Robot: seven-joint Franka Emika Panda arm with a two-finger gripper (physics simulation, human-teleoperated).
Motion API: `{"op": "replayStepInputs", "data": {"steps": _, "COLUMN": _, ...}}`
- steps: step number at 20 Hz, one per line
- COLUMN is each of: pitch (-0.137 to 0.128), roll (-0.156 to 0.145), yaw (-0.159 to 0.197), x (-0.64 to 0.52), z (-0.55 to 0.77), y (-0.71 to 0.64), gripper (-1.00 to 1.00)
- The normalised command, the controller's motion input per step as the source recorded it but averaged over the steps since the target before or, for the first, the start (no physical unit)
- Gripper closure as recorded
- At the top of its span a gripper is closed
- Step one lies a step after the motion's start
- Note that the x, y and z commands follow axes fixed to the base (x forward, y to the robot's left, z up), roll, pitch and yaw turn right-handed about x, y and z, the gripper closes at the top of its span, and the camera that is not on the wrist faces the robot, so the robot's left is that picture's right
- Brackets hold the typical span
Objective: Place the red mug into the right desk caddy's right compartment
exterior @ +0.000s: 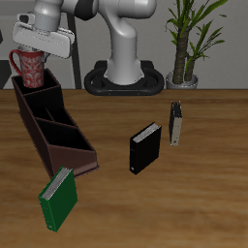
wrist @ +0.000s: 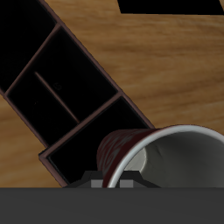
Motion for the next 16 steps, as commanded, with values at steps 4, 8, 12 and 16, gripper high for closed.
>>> {"op": "replayStepInputs", "data": {"steps": 4, "pitch": 0.018, "roll": 0.021, "yaw": -0.008, "x": 0.07, "z": -0.2, "y": 0.11, "gripper": 1.0}}
{"op": "replayStepInputs", "data": {"steps": 8, "pitch": 0.029, "roll": 0.014, "yaw": -0.042, "x": 0.09, "z": -0.27, "y": 0.1, "gripper": 1.0}}
{"op": "replayStepInputs", "data": {"steps": 12, "pitch": 0.031, "roll": 0.022, "yaw": -0.034, "x": 0.09, "z": -0.26, "y": 0.1, "gripper": 1.0}}
{"op": "replayStepInputs", "data": {"steps": 16, "pitch": 0.03, "roll": 0.011, "yaw": -0.013, "x": 0.12, "z": -0.35, "y": 0.05, "gripper": 1.0}}
